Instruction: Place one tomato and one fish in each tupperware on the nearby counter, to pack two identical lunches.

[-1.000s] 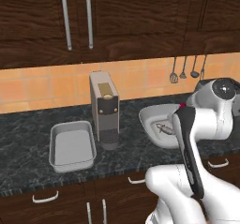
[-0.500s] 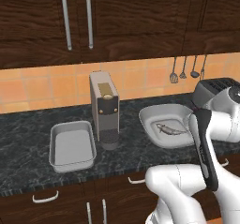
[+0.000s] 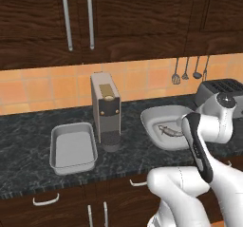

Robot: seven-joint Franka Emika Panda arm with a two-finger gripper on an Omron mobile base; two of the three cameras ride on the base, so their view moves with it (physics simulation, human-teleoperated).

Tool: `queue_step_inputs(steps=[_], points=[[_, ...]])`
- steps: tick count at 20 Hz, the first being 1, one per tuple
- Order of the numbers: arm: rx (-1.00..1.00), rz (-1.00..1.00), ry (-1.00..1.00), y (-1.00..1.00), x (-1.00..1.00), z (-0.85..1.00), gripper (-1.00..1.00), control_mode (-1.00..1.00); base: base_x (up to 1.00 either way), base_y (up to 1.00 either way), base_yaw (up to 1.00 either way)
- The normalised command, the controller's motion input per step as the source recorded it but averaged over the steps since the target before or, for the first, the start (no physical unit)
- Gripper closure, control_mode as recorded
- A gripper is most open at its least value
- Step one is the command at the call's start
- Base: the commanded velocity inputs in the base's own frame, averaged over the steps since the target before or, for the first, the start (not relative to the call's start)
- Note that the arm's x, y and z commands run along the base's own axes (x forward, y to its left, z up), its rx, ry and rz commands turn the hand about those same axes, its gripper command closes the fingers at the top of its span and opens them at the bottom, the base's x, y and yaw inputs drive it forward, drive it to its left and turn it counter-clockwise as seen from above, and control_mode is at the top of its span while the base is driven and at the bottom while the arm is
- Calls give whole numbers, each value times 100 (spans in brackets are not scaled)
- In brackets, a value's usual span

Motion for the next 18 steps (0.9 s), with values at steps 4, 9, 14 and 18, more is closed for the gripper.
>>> queue_step_inputs(steps=[4, 9, 14, 18], points=[[0, 0, 1, -3, 67, -28, 100, -100, 0, 0, 0], [0, 0, 1, -7, 55, -29, 100, -100, 0, 0, 0], [0, 1, 1, -12, 46, -35, 100, -100, 0, 0, 0], [0, 1, 0, -10, 45, -44, 100, -100, 0, 0, 0]])
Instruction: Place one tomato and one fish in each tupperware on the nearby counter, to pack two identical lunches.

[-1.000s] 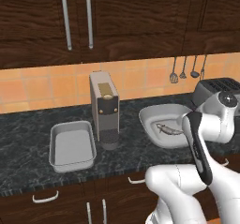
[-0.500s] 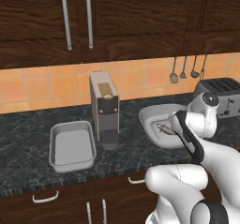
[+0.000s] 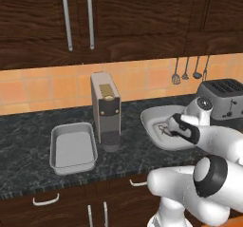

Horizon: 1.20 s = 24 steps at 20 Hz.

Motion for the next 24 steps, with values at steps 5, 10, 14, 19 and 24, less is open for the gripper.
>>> queue_step_inputs(steps=[5, 10, 14, 19, 24], points=[[0, 0, 0, -6, 46, -41, 100, -100, 0, 0, 0], [0, 0, 0, -4, 44, -25, -100, -100, 0, 0, 0], [2, 0, 0, -16, 21, 3, -100, -100, 0, 0, 0], [6, 0, 0, -3, 0, 47, -100, -100, 0, 0, 0], [5, 0, -1, 0, -16, 89, -100, -100, 0, 0, 0]])
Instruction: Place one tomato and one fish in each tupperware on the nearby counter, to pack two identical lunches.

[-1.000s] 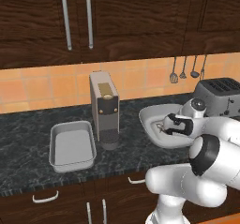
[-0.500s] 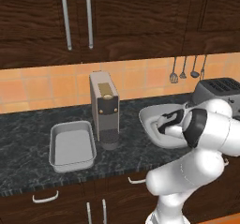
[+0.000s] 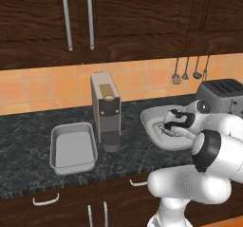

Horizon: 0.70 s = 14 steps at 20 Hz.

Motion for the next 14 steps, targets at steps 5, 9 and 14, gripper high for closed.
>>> queue_step_inputs(steps=[5, 9, 14], points=[[0, 0, 0, 12, -80, 99, -100, -100, 0, 0, 0], [-2, 0, -2, 40, -96, 94, -100, -100, 0, 0, 0], [-8, 1, -5, 56, -96, 59, -100, -100, 0, 0, 0]])
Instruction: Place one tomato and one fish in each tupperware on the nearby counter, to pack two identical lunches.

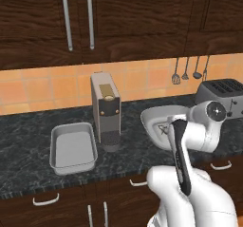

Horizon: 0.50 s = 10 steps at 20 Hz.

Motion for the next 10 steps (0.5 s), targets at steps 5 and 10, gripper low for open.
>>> queue_step_inputs(steps=[5, 10], points=[[-10, 4, -14, 47, -100, 17, -100, -100, 0, 0, 0], [-2, 2, -4, 7, -20, 2, -100, 100, -80, 12, 7]])
